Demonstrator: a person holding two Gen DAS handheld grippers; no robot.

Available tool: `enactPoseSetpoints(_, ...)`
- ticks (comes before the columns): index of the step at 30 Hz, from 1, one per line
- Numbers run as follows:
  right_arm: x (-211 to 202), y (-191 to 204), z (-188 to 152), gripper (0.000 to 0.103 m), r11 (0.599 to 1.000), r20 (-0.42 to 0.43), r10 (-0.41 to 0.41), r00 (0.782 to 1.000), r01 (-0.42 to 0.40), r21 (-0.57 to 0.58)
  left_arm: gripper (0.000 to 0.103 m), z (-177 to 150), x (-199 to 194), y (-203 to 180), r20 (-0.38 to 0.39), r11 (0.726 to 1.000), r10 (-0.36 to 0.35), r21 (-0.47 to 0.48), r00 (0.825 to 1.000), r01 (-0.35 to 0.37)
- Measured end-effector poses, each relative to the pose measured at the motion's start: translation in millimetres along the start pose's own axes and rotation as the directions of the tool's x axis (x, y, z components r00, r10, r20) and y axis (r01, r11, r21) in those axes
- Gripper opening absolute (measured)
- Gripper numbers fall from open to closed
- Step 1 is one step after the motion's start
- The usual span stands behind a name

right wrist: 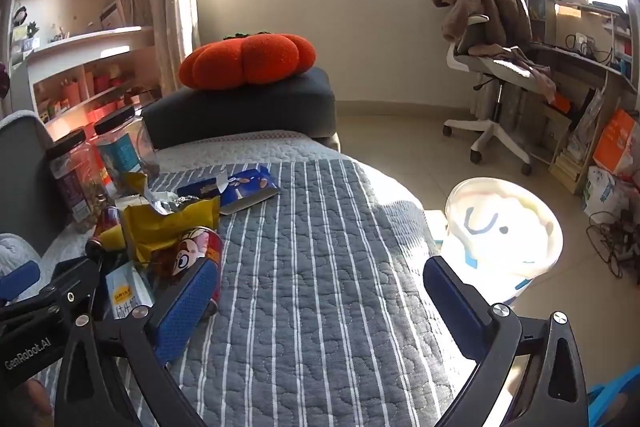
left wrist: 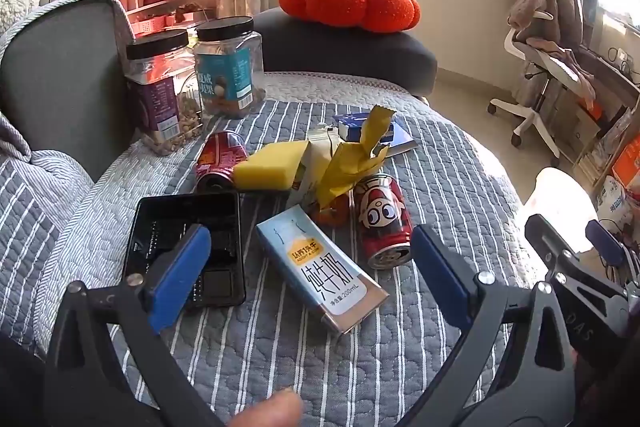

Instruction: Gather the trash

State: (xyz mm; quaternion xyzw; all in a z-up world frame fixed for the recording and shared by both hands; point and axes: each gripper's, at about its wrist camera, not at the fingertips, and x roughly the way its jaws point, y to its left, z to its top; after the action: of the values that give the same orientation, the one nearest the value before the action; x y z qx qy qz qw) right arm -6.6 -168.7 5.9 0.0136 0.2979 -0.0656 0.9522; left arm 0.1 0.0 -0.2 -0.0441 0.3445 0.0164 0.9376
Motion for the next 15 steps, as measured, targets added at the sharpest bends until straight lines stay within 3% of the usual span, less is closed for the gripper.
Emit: enactPoseSetpoints(15, 0.7, -2.2, 2.9, 0.103, 1.0, -0.005, 0.002, 1.0, -0.002, 0.003, 0.1, -12.7, 2.2, 2.3, -0.004, 1.0, 0.0, -0.002, 1.0, 0.0)
